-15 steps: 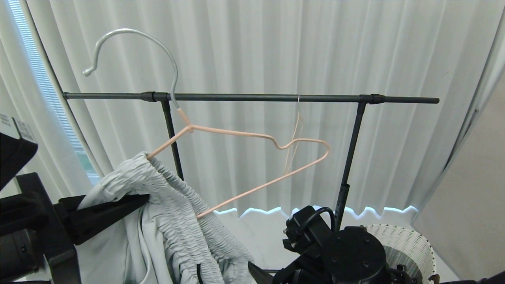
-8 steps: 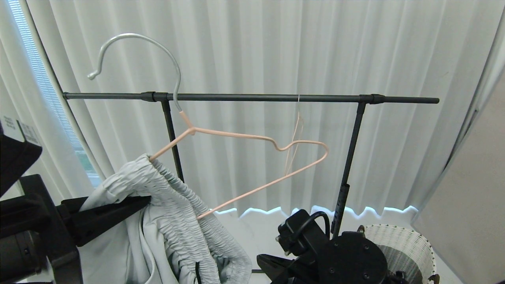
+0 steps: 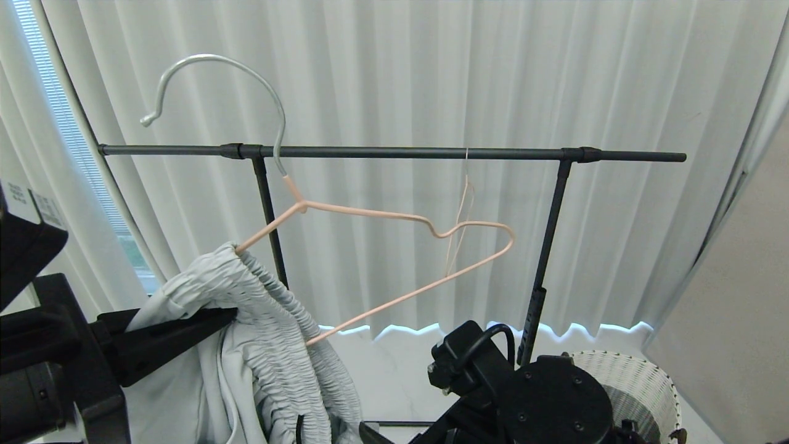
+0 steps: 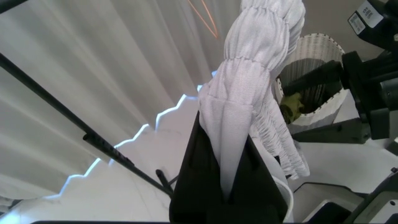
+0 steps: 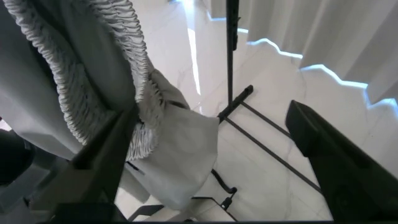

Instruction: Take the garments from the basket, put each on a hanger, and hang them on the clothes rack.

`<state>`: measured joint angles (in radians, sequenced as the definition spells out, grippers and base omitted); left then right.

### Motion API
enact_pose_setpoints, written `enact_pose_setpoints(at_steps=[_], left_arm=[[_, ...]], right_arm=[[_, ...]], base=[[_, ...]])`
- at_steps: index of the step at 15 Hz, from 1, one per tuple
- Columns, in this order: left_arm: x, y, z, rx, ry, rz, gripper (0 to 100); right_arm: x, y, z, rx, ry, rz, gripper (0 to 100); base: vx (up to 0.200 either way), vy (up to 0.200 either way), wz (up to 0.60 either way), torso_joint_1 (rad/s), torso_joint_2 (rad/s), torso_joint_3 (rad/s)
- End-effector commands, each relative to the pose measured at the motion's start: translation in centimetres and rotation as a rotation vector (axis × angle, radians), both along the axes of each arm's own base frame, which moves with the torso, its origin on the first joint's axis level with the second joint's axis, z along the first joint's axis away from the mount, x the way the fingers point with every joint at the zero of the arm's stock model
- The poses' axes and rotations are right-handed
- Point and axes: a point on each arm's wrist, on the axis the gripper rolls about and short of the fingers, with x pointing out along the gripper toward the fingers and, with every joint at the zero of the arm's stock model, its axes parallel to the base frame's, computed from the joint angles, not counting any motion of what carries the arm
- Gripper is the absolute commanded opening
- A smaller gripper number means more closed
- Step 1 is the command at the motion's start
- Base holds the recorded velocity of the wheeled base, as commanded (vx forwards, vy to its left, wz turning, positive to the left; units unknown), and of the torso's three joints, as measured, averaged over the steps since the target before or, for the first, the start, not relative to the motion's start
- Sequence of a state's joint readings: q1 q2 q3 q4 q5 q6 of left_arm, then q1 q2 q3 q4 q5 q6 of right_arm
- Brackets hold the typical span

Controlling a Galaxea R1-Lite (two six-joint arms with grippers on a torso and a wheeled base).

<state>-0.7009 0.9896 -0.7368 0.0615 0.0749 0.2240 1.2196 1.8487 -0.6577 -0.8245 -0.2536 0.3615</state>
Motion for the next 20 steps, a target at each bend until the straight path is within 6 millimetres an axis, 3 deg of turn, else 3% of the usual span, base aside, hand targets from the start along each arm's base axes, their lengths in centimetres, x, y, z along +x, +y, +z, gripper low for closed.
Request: enact_pose_setpoints(at_steps=[1,6,11,12,17,20], left_arm=[[0.0,-0.1,0.0,0.001,0.001,-0.004,0],[-0.1,0.0,-0.2,0.001,0.003,-0.001,0],[-0.2,-0.2,0.4,-0.019,-0.020,-0.016,0],[-0.1,-0.2,0.3,-0.019,-0.020,-0.016,0],[-0.2,0.0,-0.3,-0.007,-0.004,-0.013,0],[-0.8,0.5,-1.3,0.001,0.005,-0.011,0]], right_arm=[[0.0,0.3,0.1,0.008,0.001,0.010,100],[-0.1,0.0,-0.2,-0.016,-0.010,0.024,100],[-0.1,0.8,-2.0,-0.066,0.010,0.030,100],[-0.1,0.8,-2.0,-0.066,0.010,0.032,0],[0.6,0.0,-1.5,-0.059,0.002,-0.005,0],[3.0,-3.2,-1.6,-0.121,-0.040,-0.125,0]], base=[[0.000,0.000,0.00,0.000,0.00,0.000],[0.000,0.000,0.00,0.000,0.00,0.000],[0.000,0.000,0.00,0.000,0.00,0.000],[0.000,0.000,0.00,0.000,0.00,0.000],[0.000,0.000,0.00,0.000,0.00,0.000],[0.000,0.000,0.00,0.000,0.00,0.000]])
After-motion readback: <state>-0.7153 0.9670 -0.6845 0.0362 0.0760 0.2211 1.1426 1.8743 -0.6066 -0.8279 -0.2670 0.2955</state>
